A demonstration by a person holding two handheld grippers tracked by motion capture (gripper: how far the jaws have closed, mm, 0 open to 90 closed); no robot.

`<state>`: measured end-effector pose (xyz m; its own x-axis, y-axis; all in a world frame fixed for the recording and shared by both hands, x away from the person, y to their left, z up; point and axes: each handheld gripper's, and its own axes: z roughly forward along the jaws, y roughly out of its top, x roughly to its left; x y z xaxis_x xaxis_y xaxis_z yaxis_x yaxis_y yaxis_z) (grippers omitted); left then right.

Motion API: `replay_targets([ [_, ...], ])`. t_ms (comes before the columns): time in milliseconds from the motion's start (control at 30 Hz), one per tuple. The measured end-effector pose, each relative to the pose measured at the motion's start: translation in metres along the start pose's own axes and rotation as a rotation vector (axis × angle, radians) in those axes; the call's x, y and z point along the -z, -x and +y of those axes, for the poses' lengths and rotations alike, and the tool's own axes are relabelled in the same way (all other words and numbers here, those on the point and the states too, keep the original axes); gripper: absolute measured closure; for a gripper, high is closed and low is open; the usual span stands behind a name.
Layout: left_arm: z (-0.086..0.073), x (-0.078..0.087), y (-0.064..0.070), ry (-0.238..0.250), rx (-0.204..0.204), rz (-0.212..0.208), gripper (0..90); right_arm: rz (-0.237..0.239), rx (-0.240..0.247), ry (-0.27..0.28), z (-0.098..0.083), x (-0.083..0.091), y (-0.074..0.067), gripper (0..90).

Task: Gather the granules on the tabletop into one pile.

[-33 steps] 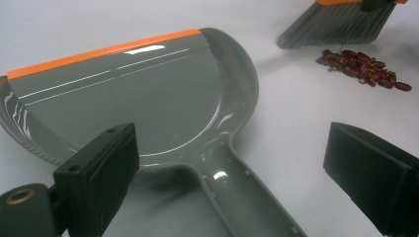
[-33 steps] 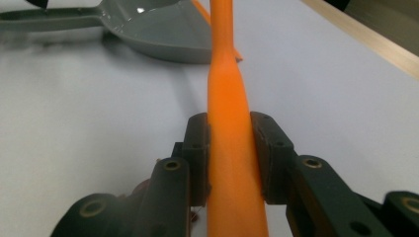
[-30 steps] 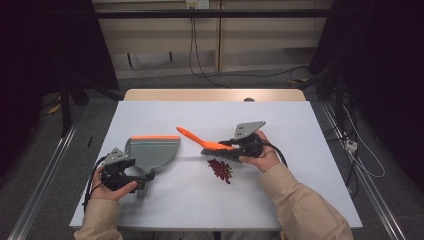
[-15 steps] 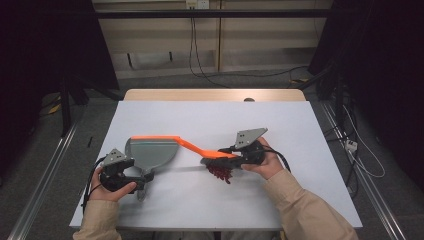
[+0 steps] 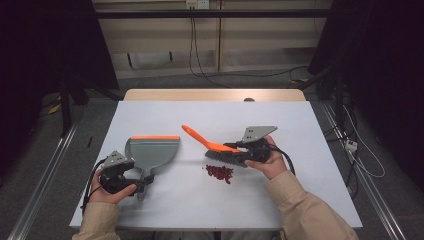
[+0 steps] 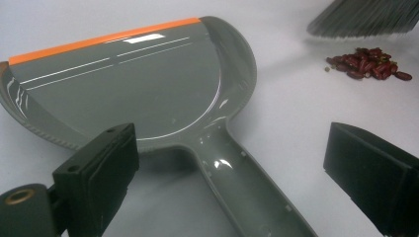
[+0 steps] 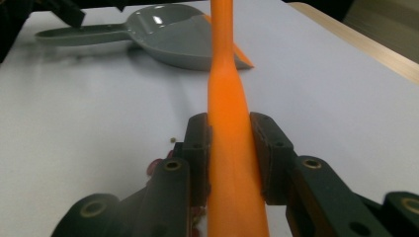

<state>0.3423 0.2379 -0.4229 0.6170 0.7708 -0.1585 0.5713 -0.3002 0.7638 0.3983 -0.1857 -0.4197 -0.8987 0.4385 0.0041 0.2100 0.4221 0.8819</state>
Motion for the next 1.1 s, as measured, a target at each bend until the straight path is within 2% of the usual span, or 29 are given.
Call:
replay_targets([
  [33,0.000,0.000,0.000,-0.005,-0.002,0.003,6.5,-0.033,-0.014,0.000,-0.001,0.003,0.001,71.3],
  [133,-0.001,-0.001,0.002,-0.012,0.003,0.004,6.5,-0.078,-0.038,-0.011,-0.006,0.012,0.002,71.3],
  [200,-0.001,-0.003,0.003,-0.019,-0.001,0.009,6.5,-0.099,-0.068,-0.014,-0.009,0.017,0.004,71.2],
  [333,-0.001,-0.005,0.005,-0.029,-0.006,0.011,6.6,-0.156,-0.079,-0.042,-0.014,0.023,0.003,71.2],
  [500,-0.001,-0.004,0.007,-0.038,-0.010,0.015,6.6,-0.217,-0.149,-0.057,-0.019,0.027,0.006,71.1],
  [533,-0.001,-0.005,0.008,-0.039,-0.008,0.014,6.6,-0.222,-0.149,-0.061,-0.019,0.027,0.006,71.0],
  [567,-0.001,-0.005,0.007,-0.038,-0.009,0.017,6.6,-0.230,-0.180,-0.069,-0.019,0.027,0.006,70.9],
  [667,-0.001,-0.005,0.007,-0.028,-0.006,0.012,6.6,-0.257,-0.218,-0.104,-0.016,0.024,0.003,70.6],
  [733,-0.001,-0.005,0.007,-0.025,-0.005,0.009,6.6,-0.283,-0.210,-0.126,-0.013,0.021,0.000,70.5],
  [833,-0.001,-0.005,0.007,-0.025,-0.004,0.006,6.6,-0.291,-0.234,-0.152,-0.008,0.017,-0.002,70.4],
  [933,-0.001,-0.005,0.007,-0.028,-0.006,0.008,6.6,-0.323,-0.244,-0.180,-0.005,0.013,-0.003,70.9],
  [1033,-0.001,-0.005,0.006,-0.030,-0.008,0.009,6.6,-0.338,-0.315,-0.206,-0.001,0.014,-0.005,71.2],
  [1100,-0.001,-0.005,0.006,-0.028,-0.006,0.007,6.6,-0.368,-0.365,-0.202,-0.002,0.016,-0.009,71.3],
])
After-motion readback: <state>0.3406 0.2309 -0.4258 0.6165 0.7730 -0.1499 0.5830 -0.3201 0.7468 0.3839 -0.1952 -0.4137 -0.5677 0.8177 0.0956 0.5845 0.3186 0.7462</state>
